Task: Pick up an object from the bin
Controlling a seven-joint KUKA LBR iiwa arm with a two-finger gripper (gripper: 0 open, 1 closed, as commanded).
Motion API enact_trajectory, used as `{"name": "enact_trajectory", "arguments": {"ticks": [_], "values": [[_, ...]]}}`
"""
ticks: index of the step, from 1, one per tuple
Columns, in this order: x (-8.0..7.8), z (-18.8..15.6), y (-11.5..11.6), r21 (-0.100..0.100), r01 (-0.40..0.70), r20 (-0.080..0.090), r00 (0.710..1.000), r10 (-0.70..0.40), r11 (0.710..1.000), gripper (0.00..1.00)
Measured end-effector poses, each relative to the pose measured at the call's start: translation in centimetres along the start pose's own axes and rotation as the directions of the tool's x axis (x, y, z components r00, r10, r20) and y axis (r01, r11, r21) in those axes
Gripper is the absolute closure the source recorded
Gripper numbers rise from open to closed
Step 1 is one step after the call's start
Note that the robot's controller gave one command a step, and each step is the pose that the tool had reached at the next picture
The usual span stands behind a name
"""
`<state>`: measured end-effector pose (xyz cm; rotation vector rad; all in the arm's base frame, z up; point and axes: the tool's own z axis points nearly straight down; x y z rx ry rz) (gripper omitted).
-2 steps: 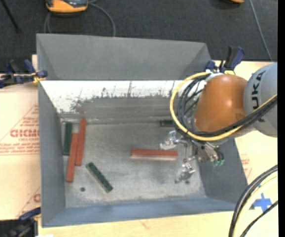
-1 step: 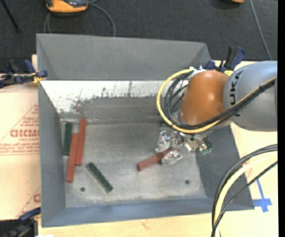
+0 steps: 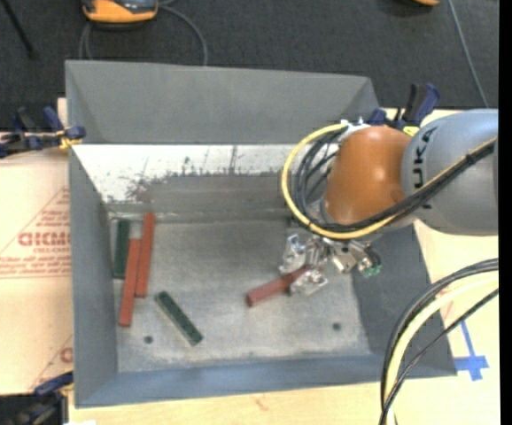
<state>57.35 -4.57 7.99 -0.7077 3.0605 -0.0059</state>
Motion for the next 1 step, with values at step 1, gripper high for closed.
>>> {"name": "enact_trajectory", "arguments": {"ticks": [1], "values": [[-2.40, -19.75, -4.33, 0.002, 0.084, 0.008, 0.996, -0.084, 0.996, 1.00]]}}
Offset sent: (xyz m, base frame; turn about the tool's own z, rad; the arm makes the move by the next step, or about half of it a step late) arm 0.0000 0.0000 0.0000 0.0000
